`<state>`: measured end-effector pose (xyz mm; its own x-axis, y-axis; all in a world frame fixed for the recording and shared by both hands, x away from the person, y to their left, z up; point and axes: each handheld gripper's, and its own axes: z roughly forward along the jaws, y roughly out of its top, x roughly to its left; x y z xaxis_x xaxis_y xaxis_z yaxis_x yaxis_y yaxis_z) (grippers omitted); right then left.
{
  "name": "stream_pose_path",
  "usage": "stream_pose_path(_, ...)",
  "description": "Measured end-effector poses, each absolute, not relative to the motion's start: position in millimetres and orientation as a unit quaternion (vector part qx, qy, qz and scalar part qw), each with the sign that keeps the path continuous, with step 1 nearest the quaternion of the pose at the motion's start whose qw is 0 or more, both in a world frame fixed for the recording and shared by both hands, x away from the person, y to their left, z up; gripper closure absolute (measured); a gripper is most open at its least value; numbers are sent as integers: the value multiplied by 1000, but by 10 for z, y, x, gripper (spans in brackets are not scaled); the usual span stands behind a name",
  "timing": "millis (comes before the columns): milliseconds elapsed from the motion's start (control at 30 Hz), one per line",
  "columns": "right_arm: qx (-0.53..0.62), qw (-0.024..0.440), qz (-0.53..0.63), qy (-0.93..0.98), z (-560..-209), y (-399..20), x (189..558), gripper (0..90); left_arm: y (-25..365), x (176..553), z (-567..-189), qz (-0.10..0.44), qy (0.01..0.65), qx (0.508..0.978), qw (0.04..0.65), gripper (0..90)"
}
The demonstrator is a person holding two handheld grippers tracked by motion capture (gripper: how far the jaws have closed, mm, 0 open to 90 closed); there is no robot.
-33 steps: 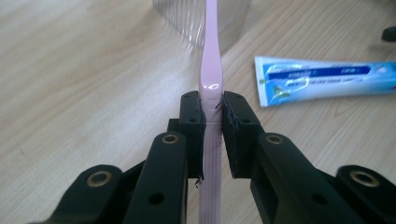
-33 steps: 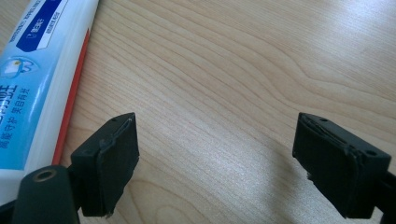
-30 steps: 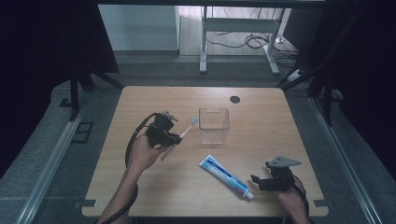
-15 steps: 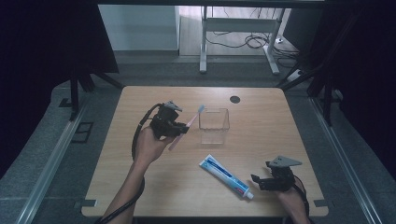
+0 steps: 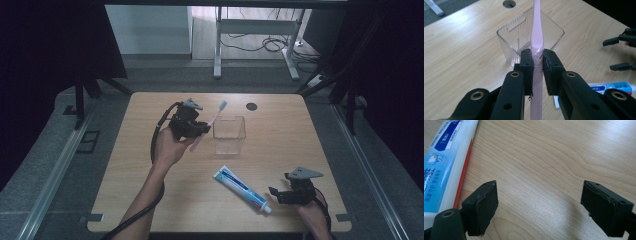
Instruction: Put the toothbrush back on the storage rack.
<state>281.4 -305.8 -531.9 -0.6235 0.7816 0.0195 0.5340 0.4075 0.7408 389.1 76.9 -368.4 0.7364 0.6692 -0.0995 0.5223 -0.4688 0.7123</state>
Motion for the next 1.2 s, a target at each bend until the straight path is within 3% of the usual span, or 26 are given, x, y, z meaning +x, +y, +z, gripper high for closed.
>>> stream_pose_path(1200,398,165,372,822,-5320,-3061,2822,148,90,4398,-3744,138,330,840,409,789)
